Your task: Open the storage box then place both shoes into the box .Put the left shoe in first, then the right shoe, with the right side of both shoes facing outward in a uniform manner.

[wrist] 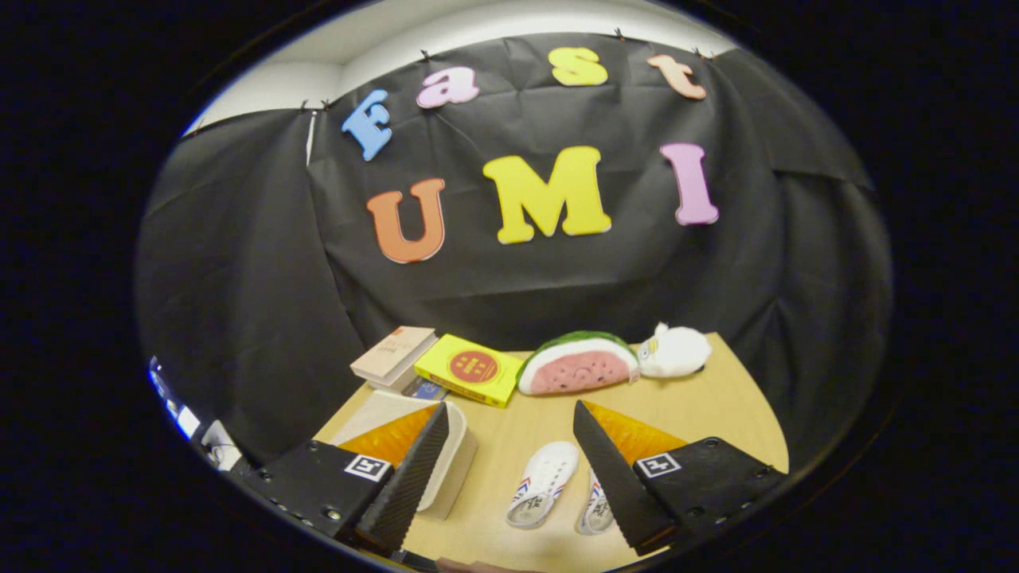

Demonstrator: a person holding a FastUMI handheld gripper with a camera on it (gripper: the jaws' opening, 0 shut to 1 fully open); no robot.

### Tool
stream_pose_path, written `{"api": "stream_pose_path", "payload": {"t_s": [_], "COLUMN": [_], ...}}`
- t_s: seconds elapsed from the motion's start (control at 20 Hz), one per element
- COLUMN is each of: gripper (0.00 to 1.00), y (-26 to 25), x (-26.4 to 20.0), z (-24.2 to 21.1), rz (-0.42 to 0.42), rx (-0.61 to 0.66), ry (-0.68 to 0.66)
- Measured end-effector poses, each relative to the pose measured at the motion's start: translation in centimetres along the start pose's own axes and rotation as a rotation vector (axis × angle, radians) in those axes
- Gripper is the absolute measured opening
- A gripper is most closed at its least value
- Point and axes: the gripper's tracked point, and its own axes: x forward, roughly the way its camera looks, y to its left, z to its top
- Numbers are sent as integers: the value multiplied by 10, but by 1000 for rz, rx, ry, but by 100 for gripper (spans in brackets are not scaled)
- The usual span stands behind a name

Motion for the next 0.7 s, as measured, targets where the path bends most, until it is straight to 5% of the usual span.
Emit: {"api": "stream_pose_path", "payload": {"t_s": [0.15,0.5,0.7], "gripper": [95,96,95], "y": [-8,32,48], "x": [51,123,152], "z": [-28,-88,-110], "rz": [99,515,687], "rx": [67,245,313], "ry": [138,457,558]}}
